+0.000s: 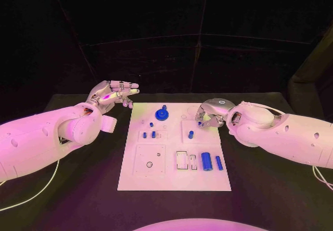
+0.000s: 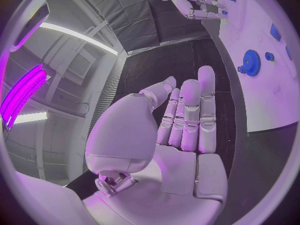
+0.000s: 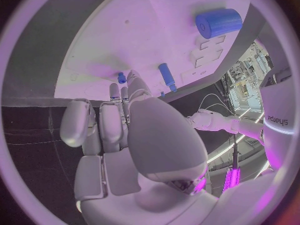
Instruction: Assemble the parts on the task board
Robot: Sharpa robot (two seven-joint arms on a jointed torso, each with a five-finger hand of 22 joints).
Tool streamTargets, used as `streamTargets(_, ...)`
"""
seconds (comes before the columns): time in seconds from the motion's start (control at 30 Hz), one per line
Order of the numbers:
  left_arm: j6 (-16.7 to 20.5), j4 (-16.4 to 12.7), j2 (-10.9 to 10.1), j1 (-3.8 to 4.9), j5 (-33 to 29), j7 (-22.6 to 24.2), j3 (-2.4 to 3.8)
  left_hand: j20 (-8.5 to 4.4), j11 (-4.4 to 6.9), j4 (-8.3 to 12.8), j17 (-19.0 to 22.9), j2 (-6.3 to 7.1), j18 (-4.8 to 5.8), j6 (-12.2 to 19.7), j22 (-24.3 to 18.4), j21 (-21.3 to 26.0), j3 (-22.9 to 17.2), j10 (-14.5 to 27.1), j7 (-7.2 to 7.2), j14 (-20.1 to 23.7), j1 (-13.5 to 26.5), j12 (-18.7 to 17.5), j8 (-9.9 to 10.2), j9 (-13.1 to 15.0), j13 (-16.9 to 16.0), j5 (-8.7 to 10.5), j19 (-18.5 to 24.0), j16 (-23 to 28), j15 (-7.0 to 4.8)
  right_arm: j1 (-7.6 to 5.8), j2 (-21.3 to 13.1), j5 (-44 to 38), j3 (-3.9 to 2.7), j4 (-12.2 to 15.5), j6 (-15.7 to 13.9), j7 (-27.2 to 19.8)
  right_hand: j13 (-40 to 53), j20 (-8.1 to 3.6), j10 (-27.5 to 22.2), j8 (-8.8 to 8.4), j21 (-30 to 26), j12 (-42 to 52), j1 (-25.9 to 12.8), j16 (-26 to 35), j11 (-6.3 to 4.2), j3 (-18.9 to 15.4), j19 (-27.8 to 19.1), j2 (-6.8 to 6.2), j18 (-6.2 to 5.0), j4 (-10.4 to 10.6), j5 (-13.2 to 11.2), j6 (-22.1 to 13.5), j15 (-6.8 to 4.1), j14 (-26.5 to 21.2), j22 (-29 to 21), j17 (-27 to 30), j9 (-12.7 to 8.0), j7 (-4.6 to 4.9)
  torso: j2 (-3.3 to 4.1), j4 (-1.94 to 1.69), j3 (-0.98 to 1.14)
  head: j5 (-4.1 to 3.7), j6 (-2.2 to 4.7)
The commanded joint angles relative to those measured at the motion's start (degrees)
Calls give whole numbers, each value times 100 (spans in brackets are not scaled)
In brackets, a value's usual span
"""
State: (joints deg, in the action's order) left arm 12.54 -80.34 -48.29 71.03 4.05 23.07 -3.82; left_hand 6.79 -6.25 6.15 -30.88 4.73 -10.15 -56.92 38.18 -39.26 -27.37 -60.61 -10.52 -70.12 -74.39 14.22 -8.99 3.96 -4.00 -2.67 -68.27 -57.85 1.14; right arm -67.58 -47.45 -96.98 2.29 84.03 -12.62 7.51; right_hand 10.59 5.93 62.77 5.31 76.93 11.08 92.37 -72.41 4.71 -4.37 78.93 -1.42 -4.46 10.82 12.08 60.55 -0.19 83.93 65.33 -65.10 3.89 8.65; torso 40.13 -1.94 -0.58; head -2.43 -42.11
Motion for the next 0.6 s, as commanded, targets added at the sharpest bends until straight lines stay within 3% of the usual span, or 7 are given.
streamTargets(0.03,4,-6,-4,6,-275,212,5,-2,-10,16,6,-47,-33,-24,-7,30,-27,-10,0,38,-13,28,-28,-5,-4,-24,56,23,5,-3,25,-136,-2,-16,117,53,-52,19,59,-25,11,-51,69,17,11,64,12,42,-45,2,-8,50,19,185,9,2,-4,3,1,-11,-2,-15,-8)
streamTargets(0.13,11,-5,-7,6,-279,199,4,-1,-15,16,17,-48,-33,-19,-14,42,-24,0,-7,52,-10,34,-29,-6,-3,-25,65,29,8,3,49,-110,-2,-47,160,88,-141,10,138,-29,19,-82,112,4,-3,214,21,145,-43,38,-116,107,-3,188,20,-2,0,-20,2,-9,-3,-13,-15)
streamTargets(0.2,15,-12,-11,6,-281,183,4,3,-25,13,31,-47,-31,-4,-23,55,-20,23,-20,66,-2,36,-24,-9,1,-25,75,34,14,6,63,-94,-2,-63,235,119,-232,-17,236,-29,33,-117,230,-10,-33,462,36,246,-40,35,-423,180,-31,190,41,-8,3,-43,4,-4,-1,-10,-33)
streamTargets(0.23,16,-14,-13,6,-281,178,4,3,-25,13,31,-47,-31,-3,-23,56,-20,24,-20,67,-2,36,-24,-9,1,-25,75,34,14,7,67,-89,-2,-69,266,131,-258,-23,261,-32,34,-129,248,-15,-41,528,37,247,-39,35,-458,198,-32,190,42,-10,3,-47,6,-4,-2,-11,-34)
streamTargets(0.37,9,-8,-16,6,-282,158,4,6,-32,17,43,-45,-30,11,-30,67,-19,45,-28,80,-3,39,-21,-11,4,-26,83,38,19,13,87,-80,-2,-89,369,163,-340,-33,328,-49,37,-173,249,-24,-46,716,41,198,-37,51,-486,239,-37,191,48,-9,0,-51,7,-1,-1,-12,-42)
streamTargets(0.6,-12,9,-18,6,-283,134,4,9,-39,36,61,-54,-31,28,-39,81,-33,71,-37,98,-28,47,-19,-12,7,-28,93,43,23,28,117,-75,-2,-116,581,224,-549,-43,487,-104,51,-280,122,-59,-56,1302,55,-58,-33,76,-488,335,-49,193,74,-15,0,-63,4,-4,3,-19,-65)
